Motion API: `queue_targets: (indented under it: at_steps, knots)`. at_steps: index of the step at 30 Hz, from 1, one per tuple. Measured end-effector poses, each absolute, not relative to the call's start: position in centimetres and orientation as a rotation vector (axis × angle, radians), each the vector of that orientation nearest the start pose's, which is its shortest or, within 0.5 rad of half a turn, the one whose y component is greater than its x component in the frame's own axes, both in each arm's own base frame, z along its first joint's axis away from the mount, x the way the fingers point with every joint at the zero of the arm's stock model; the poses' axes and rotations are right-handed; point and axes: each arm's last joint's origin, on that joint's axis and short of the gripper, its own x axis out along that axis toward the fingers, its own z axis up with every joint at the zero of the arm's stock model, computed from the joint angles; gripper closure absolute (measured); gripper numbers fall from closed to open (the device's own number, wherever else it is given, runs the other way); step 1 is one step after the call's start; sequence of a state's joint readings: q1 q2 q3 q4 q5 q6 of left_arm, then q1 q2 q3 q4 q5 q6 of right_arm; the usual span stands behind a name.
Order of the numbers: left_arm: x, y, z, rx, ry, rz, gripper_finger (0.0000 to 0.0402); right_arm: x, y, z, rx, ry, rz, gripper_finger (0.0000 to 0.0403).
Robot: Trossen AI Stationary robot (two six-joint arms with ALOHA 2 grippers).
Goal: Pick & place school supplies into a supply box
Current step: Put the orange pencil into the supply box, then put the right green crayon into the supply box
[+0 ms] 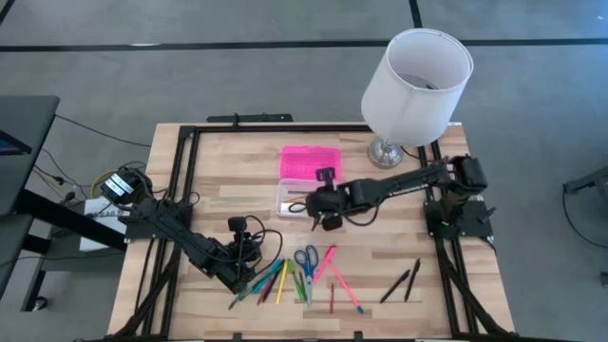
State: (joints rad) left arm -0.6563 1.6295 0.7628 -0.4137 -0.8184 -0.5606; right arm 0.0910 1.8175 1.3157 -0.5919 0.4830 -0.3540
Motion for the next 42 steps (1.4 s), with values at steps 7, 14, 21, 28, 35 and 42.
queue_targets:
  at_steps: [7,14,21,28,35,42]
  knots:
    - [22.2,-14.6,13.5,0.326,0.869,0.364,0.033,37.8,1.4,19.2,-0.6,1.158,-0.109,0.0403]
    - [22.3,-14.5,13.5,0.328,0.865,0.367,0.033,38.3,1.0,17.1,-0.6,1.216,-0.086,0.0403]
    - [22.3,-14.5,13.5,0.328,0.865,0.367,0.033,38.0,0.4,16.7,-0.566,1.257,-0.107,0.0402]
    - [22.3,-14.5,13.5,0.329,0.864,0.368,0.033,38.1,0.3,16.7,-0.562,1.254,-0.11,0.0371]
    - [22.3,-14.5,13.5,0.329,0.864,0.368,0.033,38.2,0.0,16.8,-0.534,1.238,-0.136,0.0333]
    - [22.3,-14.5,13.5,0.329,0.864,0.368,0.033,37.7,0.3,17.8,-0.553,1.245,-0.136,0.0316]
